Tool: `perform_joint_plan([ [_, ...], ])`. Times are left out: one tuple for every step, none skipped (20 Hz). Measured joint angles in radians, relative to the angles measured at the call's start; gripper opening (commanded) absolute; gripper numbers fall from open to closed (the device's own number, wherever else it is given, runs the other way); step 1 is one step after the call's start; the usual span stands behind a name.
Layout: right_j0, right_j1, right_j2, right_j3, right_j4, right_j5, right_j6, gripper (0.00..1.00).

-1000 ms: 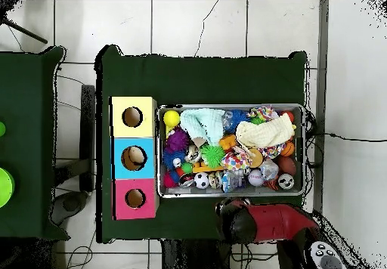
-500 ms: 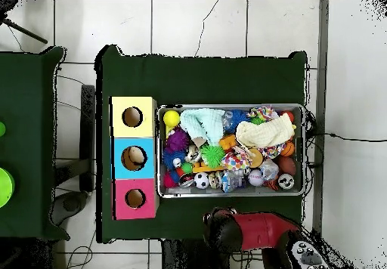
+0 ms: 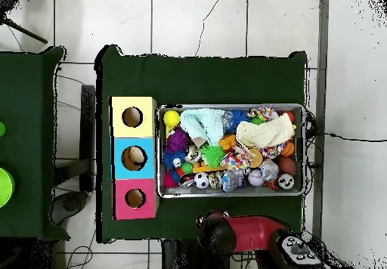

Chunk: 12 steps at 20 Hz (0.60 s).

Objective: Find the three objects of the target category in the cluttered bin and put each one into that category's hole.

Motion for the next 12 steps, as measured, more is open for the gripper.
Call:
perform_joint_plan([
  [0.0,0.015,0.0,0.0,0.005,-0.011,0.0,1.0],
  [0.0,0.02,0.0,0.0,0.006,-0.015,0.0,1.0],
  [-0.001,0.027,0.0,-0.001,0.009,-0.02,0.0,1.0],
  [-0.001,0.035,0.0,-0.001,0.012,-0.024,0.0,1.0],
  [-0.001,0.043,0.0,-0.001,0.017,-0.025,0.0,1.0],
  [-0.001,0.044,0.0,-0.001,0.018,-0.025,0.0,1.0],
  [-0.001,0.045,0.0,-0.001,0.019,-0.024,0.0,1.0],
  [-0.001,0.045,0.0,-0.001,0.022,-0.025,0.0,1.0],
  [-0.001,0.042,0.0,-0.001,0.025,-0.025,0.0,1.0],
  [-0.001,0.04,0.0,-0.001,0.029,-0.024,0.0,1.0],
  [-0.001,0.037,0.0,-0.001,0.031,-0.024,0.0,1.0],
  [-0.001,0.035,0.0,-0.001,0.033,-0.024,0.0,1.0],
])
